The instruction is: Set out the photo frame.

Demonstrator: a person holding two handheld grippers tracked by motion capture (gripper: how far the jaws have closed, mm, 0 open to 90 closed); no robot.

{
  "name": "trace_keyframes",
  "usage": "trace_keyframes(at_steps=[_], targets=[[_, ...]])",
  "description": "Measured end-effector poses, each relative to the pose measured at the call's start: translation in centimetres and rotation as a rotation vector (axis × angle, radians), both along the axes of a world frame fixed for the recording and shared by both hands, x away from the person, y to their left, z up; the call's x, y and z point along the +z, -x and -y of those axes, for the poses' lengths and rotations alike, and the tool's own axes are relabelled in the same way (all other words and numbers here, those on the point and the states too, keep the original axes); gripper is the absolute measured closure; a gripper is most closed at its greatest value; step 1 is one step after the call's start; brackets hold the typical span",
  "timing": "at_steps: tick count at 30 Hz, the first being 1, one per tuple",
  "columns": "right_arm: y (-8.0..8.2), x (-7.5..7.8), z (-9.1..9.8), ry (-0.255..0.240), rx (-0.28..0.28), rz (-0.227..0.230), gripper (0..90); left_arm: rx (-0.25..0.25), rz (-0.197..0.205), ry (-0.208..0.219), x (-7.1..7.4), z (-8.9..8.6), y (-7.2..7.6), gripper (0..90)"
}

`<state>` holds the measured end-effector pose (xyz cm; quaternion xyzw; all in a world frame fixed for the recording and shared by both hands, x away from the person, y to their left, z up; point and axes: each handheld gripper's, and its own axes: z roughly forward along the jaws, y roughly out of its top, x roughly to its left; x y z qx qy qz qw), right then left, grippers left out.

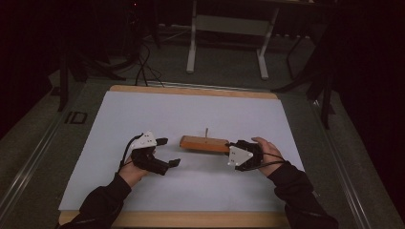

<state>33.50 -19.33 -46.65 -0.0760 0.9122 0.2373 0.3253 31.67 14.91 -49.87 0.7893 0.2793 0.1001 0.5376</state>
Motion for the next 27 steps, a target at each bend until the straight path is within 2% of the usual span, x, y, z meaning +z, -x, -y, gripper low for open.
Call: trace_keyframes(at_steps=[1, 4, 13, 27], targets=[[-0.3, 0.2, 0.1, -0.003, 0.003, -0.010, 69.1, 0.007, -0.003, 0.013, -0.2, -0.1, 0.0, 3.6], [-1.1, 0.7, 0.2, -0.031, 0.005, -0.053, 69.2, 0.009, -0.005, 0.010, -0.4, -0.2, 0.1, 3.6], [-4.2, 2.5, 0.3, -0.043, -0.026, -0.179, 69.3, 0.006, 0.007, -0.001, -0.9, 0.1, 0.5, 3.5], [-8.3, 3.3, 0.3, -0.088, -0.103, -0.262, 65.7, 0.004, -0.002, 0.005, -1.6, 0.2, 0.6, 3.6]])
